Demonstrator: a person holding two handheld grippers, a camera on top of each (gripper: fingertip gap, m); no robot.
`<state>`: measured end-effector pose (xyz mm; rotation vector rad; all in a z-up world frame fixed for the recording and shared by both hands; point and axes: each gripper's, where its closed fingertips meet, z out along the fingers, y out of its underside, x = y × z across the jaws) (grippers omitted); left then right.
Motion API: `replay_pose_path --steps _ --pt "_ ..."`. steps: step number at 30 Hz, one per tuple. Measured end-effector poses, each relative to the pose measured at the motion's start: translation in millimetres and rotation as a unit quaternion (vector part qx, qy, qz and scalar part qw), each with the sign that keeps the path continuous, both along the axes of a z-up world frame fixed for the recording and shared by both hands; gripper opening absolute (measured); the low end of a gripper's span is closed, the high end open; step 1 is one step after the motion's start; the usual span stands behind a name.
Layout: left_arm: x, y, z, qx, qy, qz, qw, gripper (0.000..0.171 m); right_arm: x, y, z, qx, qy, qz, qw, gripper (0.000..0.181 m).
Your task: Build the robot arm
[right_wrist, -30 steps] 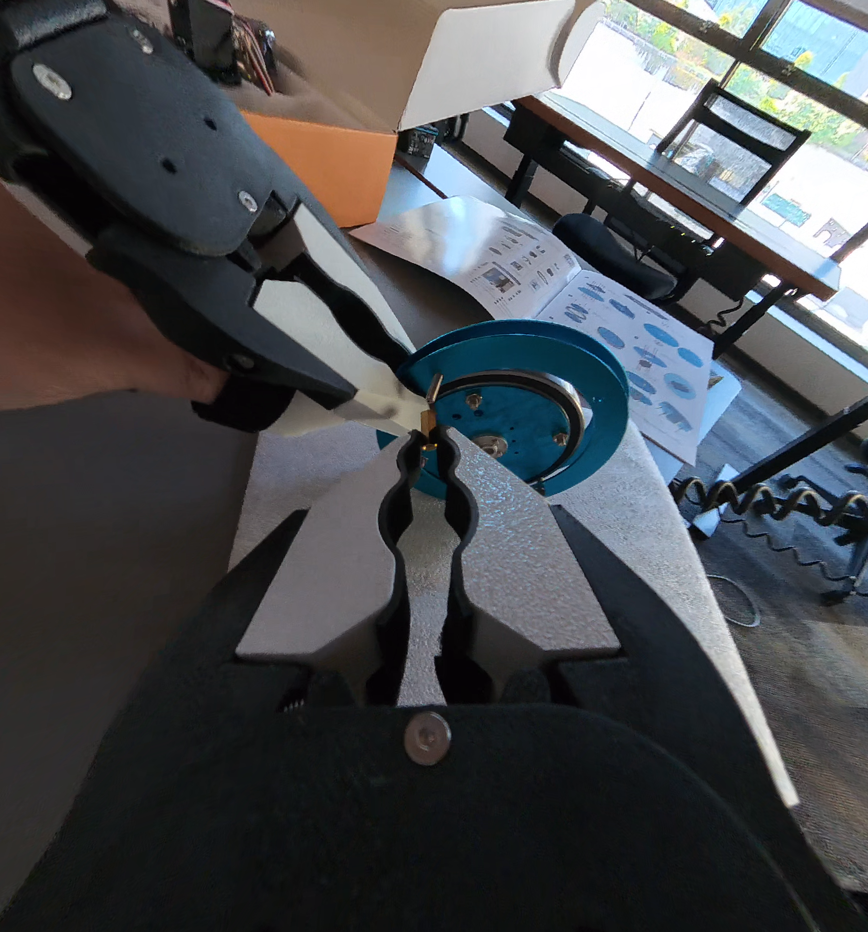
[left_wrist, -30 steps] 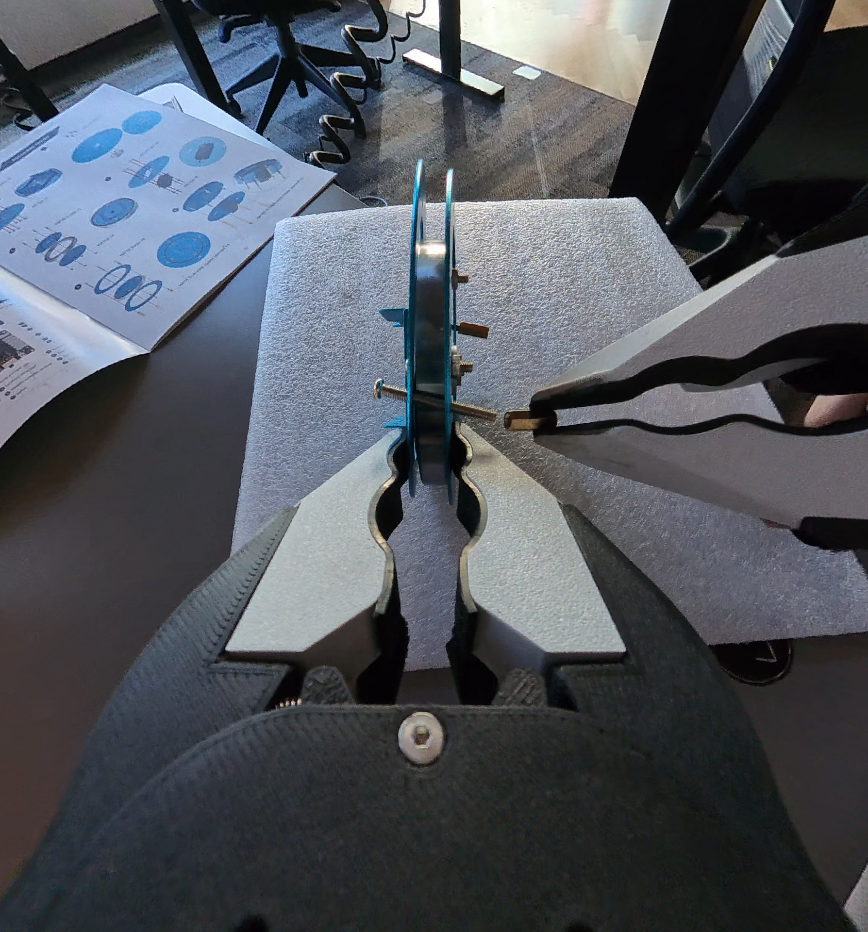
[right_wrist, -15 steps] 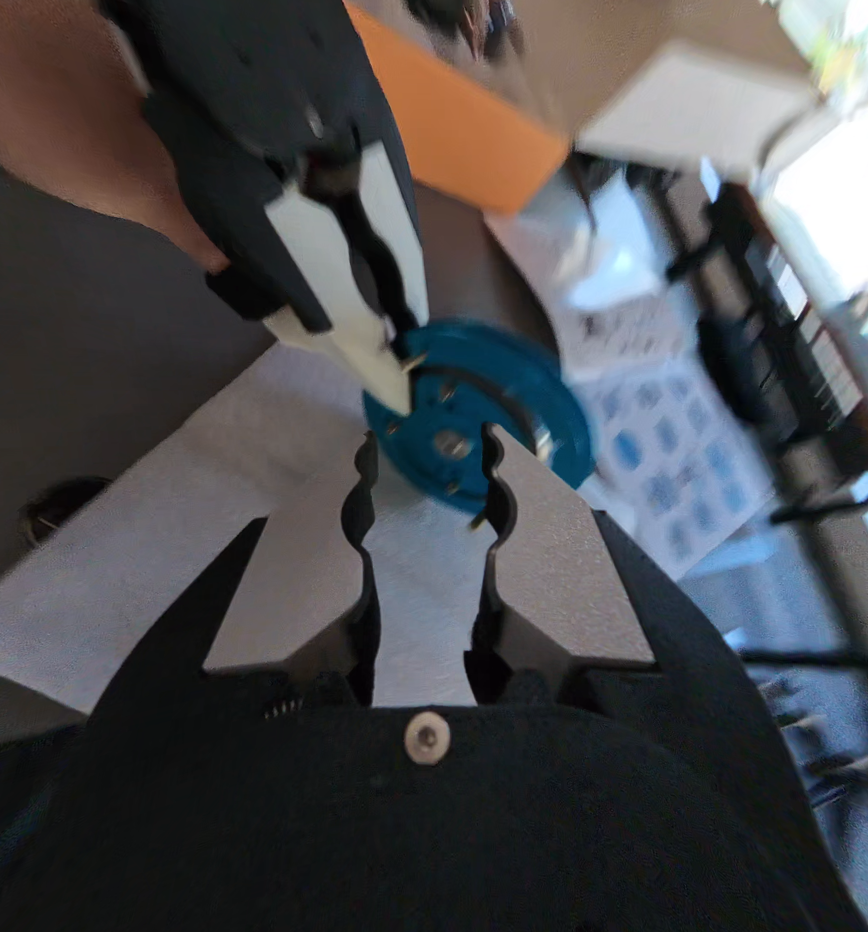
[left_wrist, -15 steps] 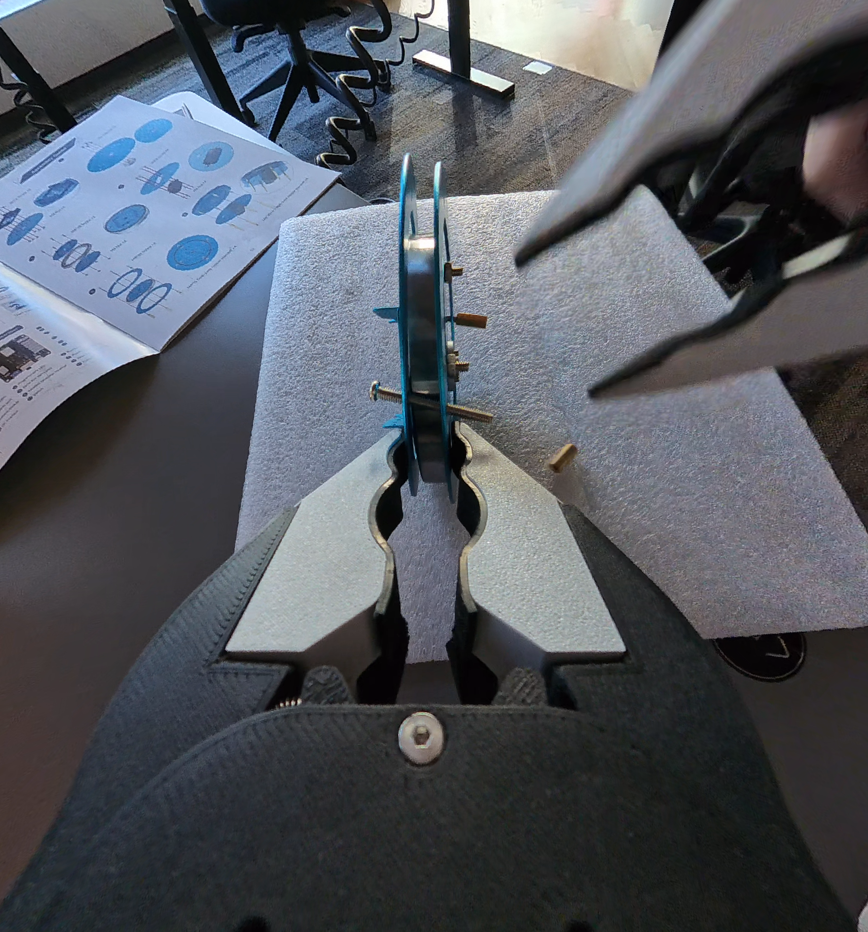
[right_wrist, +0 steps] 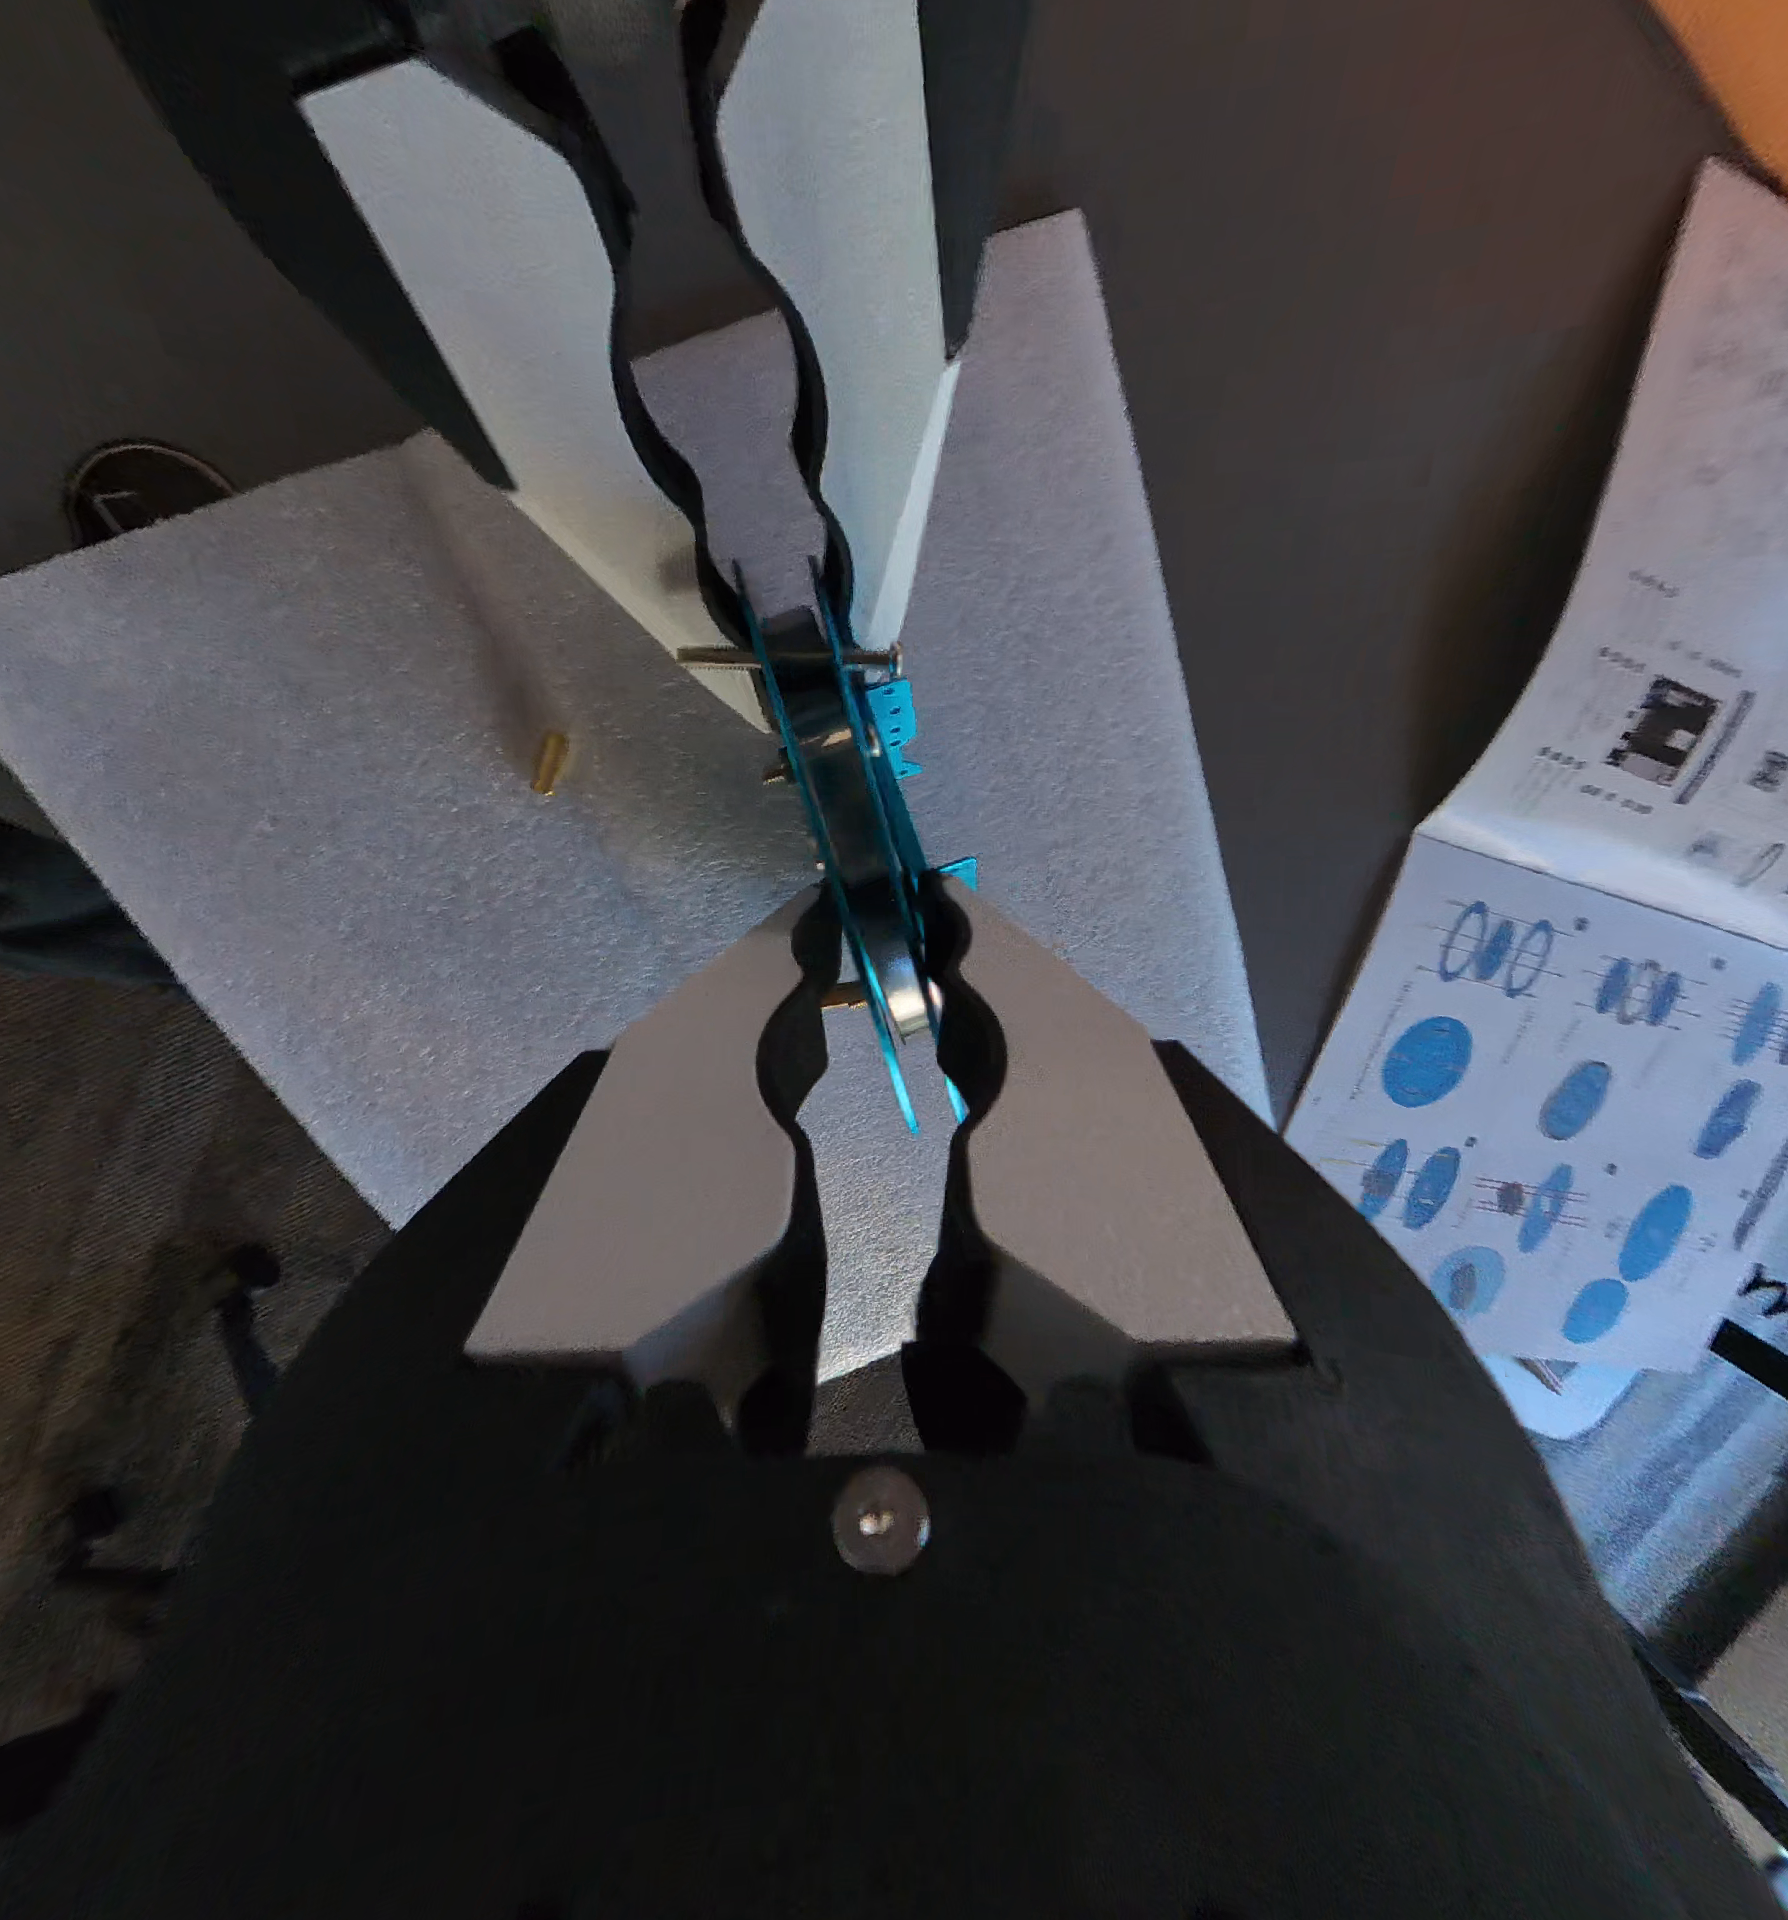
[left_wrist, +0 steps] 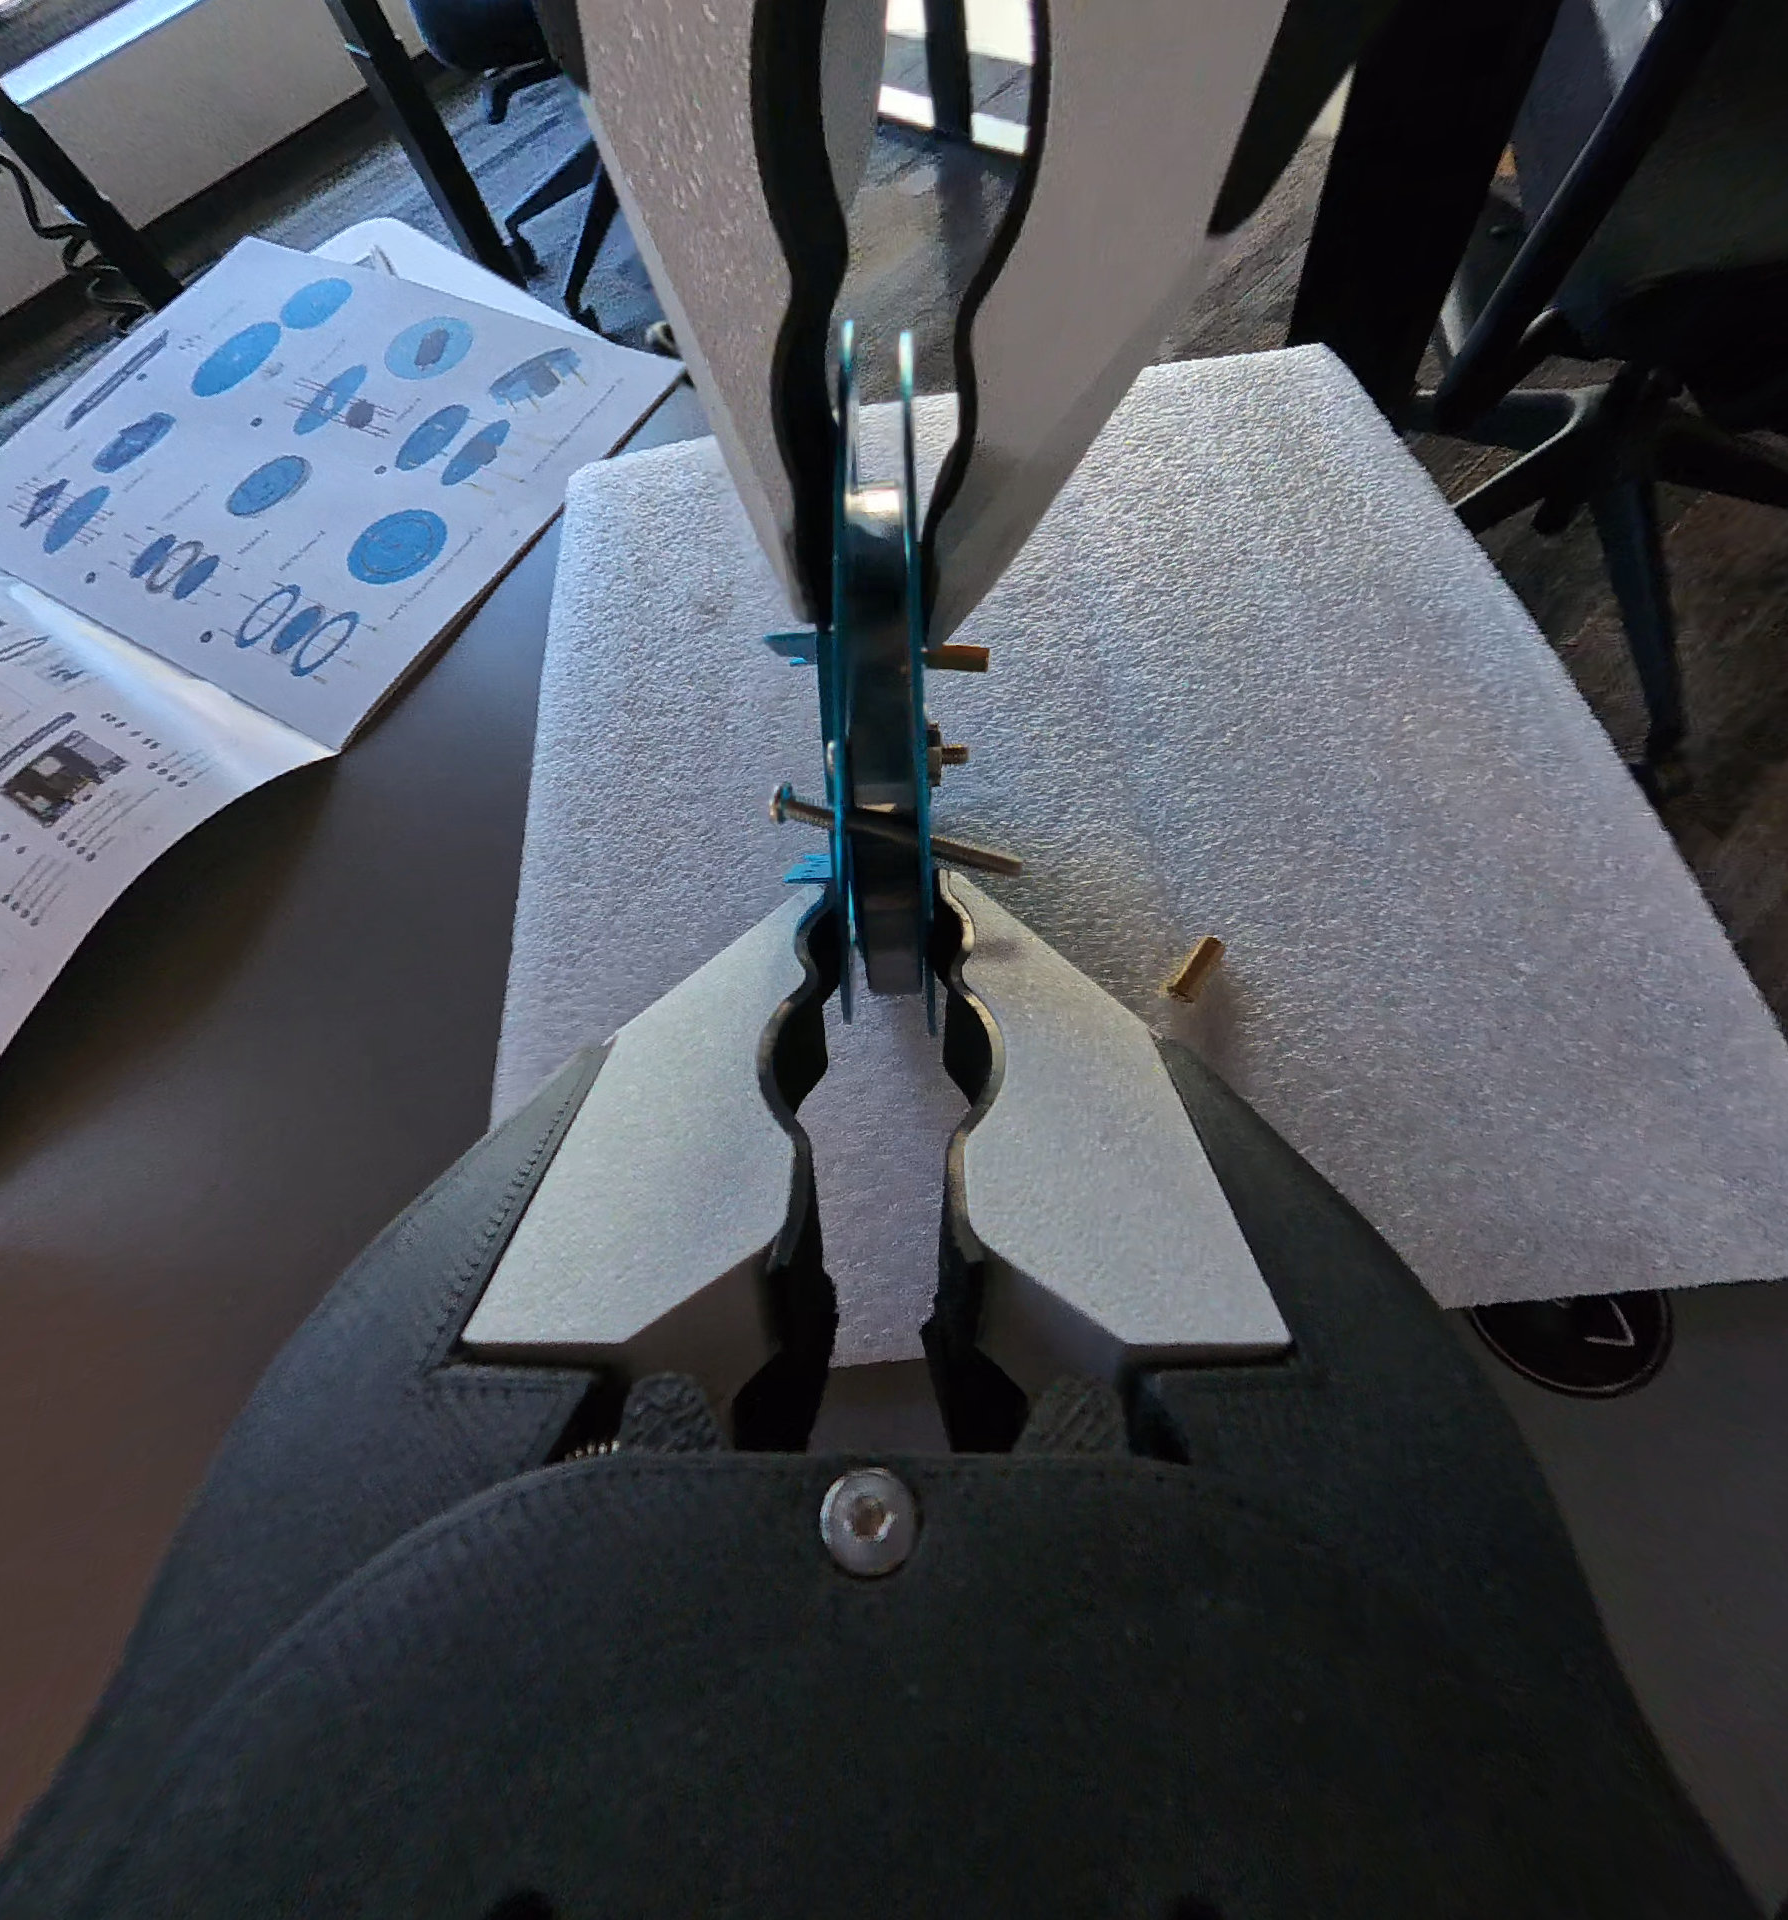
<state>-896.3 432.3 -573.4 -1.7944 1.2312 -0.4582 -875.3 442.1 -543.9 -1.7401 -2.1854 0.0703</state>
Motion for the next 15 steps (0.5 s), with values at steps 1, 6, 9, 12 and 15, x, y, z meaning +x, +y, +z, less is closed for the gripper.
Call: replay_pose_path --steps 1,6,9,12,15 --pt "1 -1 0 -0.003 -0.003 -0.007 1.000 0.015 1 -1 0 -0.009 -0.004 0.005 1.000 0.014" --pt "-6 -4 -1 -0.029 0.005 -0.042 0.999 0.051 4 4 -1 -0.028 -0.003 0.016 0.999 0.013" --pt "-11 7 8 0.036 0.017 -0.064 0.997 0.064 5 5 -1 -0.038 0.003 0.030 0.999 0.013" --pt "0 1 18 0.087 0.006 -0.139 0.986 0.060 3 5 -1 -0.042 0.011 0.047 0.998 0.012" --pt "6 0 24 0.141 -0.004 -0.175 0.974 0.043 4 5 -1 -0.042 0.010 0.061 0.997 0.013"
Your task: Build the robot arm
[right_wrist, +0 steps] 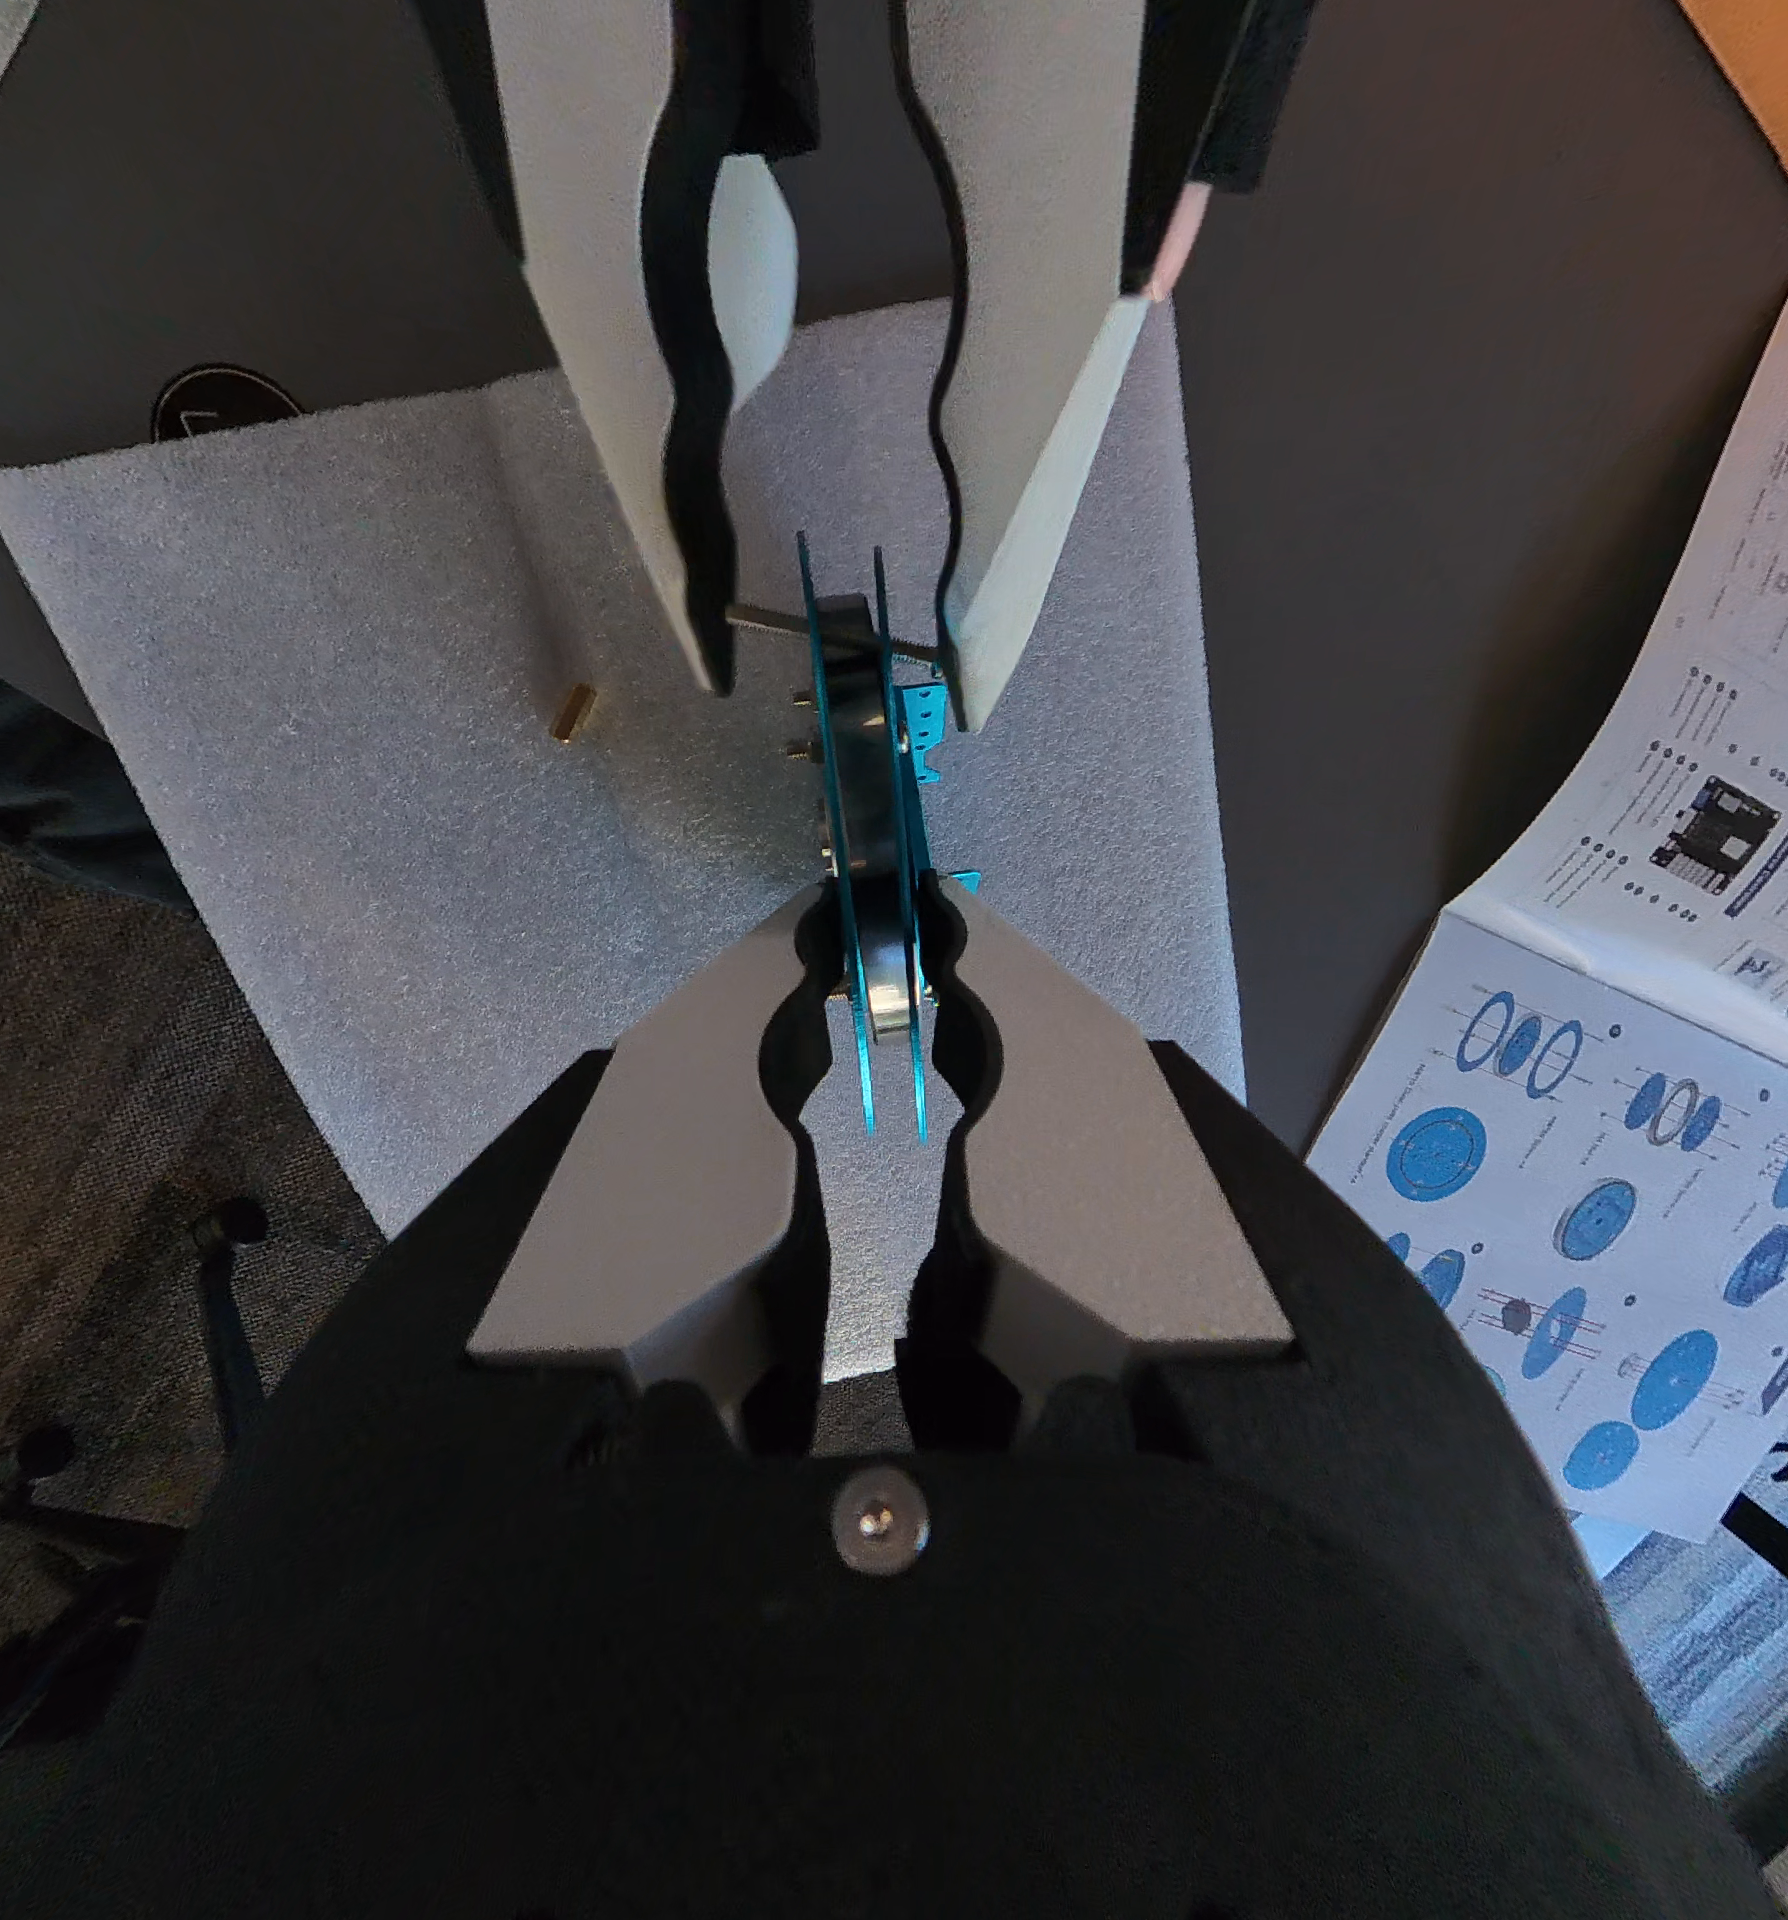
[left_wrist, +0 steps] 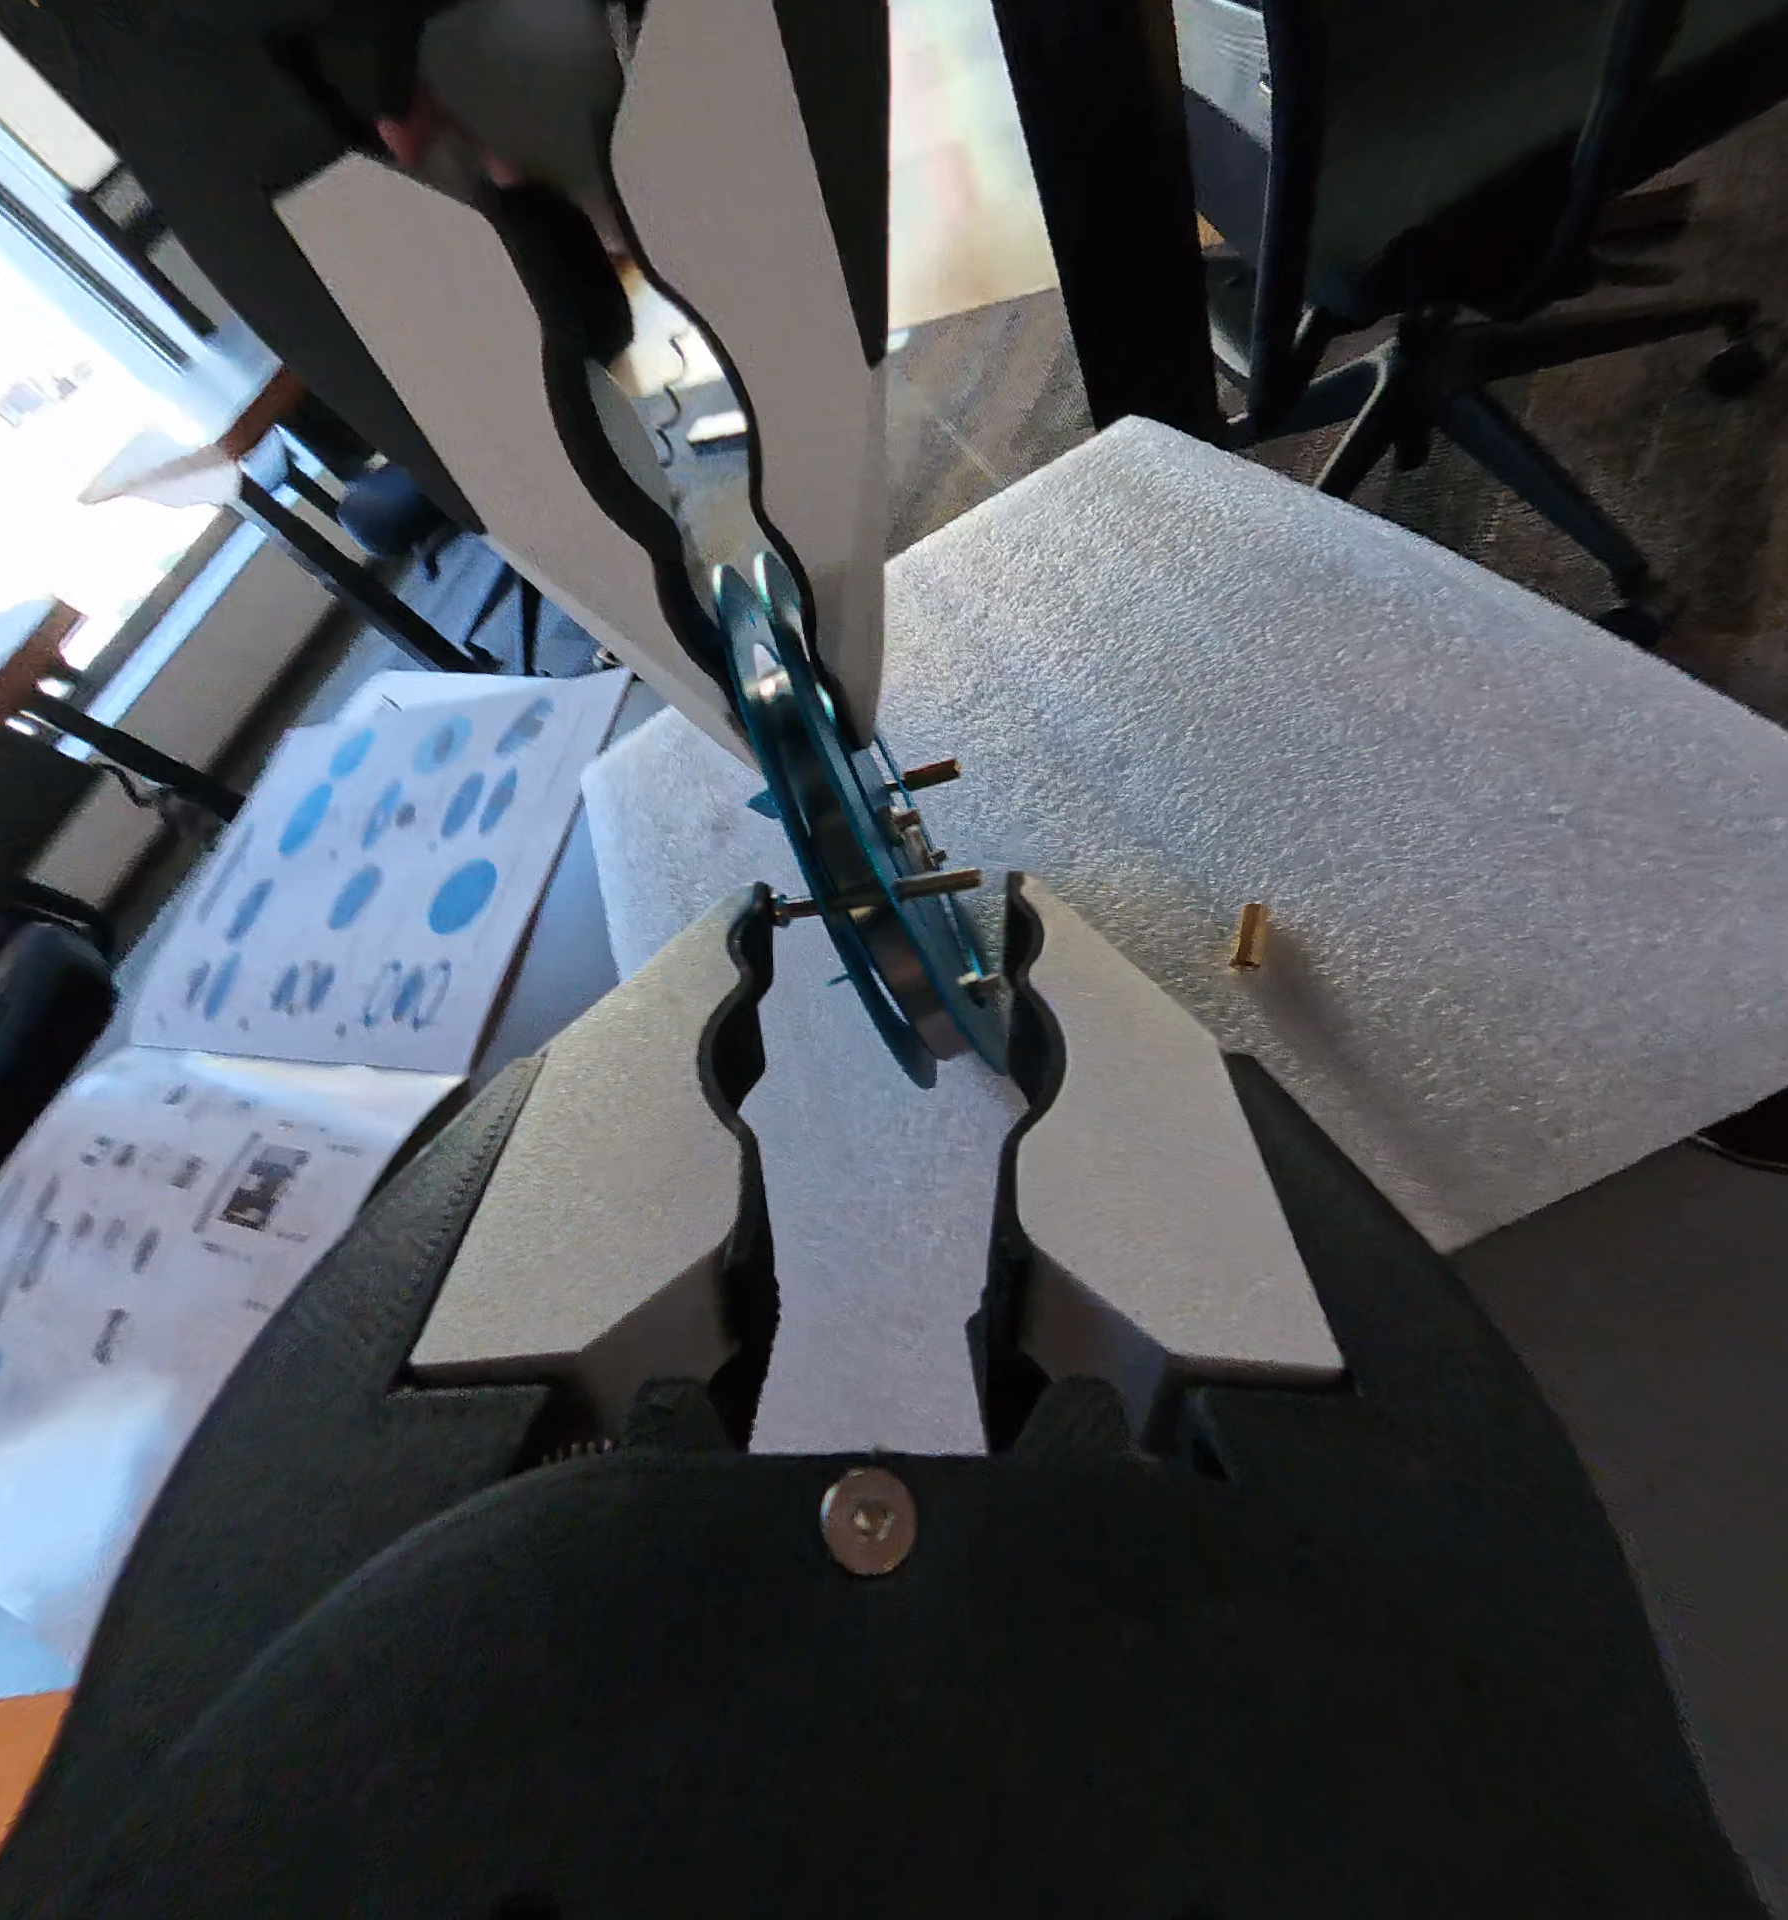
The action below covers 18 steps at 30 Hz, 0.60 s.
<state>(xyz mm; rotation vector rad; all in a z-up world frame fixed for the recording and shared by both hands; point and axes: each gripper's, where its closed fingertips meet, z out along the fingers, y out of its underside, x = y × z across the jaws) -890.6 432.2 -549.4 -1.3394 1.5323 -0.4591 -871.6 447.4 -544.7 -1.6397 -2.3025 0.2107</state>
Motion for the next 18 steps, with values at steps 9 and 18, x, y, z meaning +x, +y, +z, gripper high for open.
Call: replay_pose_path --steps 9,18 --pt "-4.6 7.8 0.3 -0.055 -0.038 0.062 0.996 0.026 0.2 1.9 -0.1 -0.014 -0.002 0.002 1.000 0.012" --pt "-0.2 9.4 3.8 -0.074 -0.076 0.132 0.986 0.024 3.4 4.5 -0.3 -0.016 -0.006 -0.007 1.000 0.013"
